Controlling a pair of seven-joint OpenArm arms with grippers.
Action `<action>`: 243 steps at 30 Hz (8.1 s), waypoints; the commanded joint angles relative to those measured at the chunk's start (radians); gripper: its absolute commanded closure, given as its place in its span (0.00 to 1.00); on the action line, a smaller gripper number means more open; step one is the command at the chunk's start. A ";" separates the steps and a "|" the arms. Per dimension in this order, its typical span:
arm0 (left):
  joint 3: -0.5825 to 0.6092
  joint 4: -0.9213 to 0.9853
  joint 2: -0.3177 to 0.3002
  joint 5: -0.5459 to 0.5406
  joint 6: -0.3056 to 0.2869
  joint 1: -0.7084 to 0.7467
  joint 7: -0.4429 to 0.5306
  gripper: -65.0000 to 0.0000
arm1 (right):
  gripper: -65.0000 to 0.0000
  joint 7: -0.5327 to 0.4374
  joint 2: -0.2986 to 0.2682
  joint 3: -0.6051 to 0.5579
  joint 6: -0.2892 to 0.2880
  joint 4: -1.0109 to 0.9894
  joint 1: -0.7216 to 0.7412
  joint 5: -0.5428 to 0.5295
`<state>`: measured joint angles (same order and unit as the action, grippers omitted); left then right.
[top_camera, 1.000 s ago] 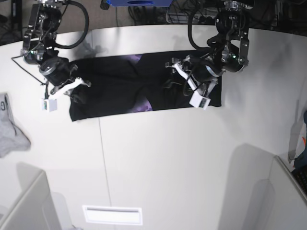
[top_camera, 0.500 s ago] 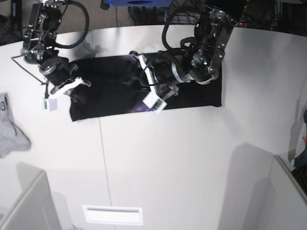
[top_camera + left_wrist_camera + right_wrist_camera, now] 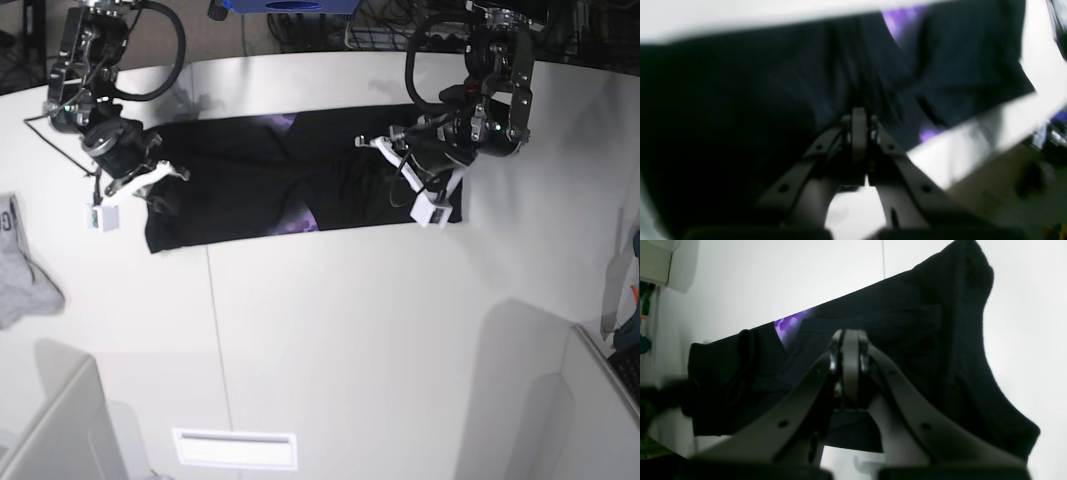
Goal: Fold the T-shirt properly
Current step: 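Release the strip end and raise the left gripper away, then grasp both ends of the black strip with left and right grippers, then fold the strip end with the right gripper over toward the left gripper, then press the folded bundle flat with the right gripper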
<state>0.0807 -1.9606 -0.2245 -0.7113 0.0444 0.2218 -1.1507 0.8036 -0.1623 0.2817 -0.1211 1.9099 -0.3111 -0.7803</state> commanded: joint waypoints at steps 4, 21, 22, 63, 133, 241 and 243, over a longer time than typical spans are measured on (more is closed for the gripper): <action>0.089 0.007 -0.006 -0.008 -0.007 -0.020 0.011 1.00 | 1.00 -0.022 -0.010 0.006 -0.007 0.015 0.007 -0.014; -0.095 0.023 -0.005 -0.270 -0.011 -0.074 0.015 1.00 | 1.00 -0.022 -0.006 0.058 -0.007 0.017 -0.004 -0.018; -0.178 0.023 -0.036 -0.305 -0.011 -0.051 0.015 1.00 | 1.00 -0.022 0.005 0.083 -0.007 0.017 -0.003 -0.040; -0.885 0.223 0.145 0.468 -0.743 0.164 0.249 1.00 | 0.41 0.152 -0.165 -0.094 -0.096 -0.501 0.178 -0.170; -0.371 0.140 0.195 0.463 -0.714 0.106 0.243 1.00 | 1.00 0.161 0.093 -0.595 0.334 0.020 0.238 -0.055; -0.869 0.034 0.109 0.020 -0.625 0.382 0.245 1.00 | 0.53 0.101 0.177 -1.120 0.340 -0.292 0.507 0.020; -0.870 0.034 0.107 0.020 -0.625 0.374 0.243 1.00 | 0.53 0.158 0.198 -1.152 0.340 -0.290 0.531 0.023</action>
<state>-0.7799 -1.9125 -0.1055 -0.6785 -0.5755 0.5953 -0.9276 0.9806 0.0162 -0.8734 0.2249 1.6012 0.2031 -0.7387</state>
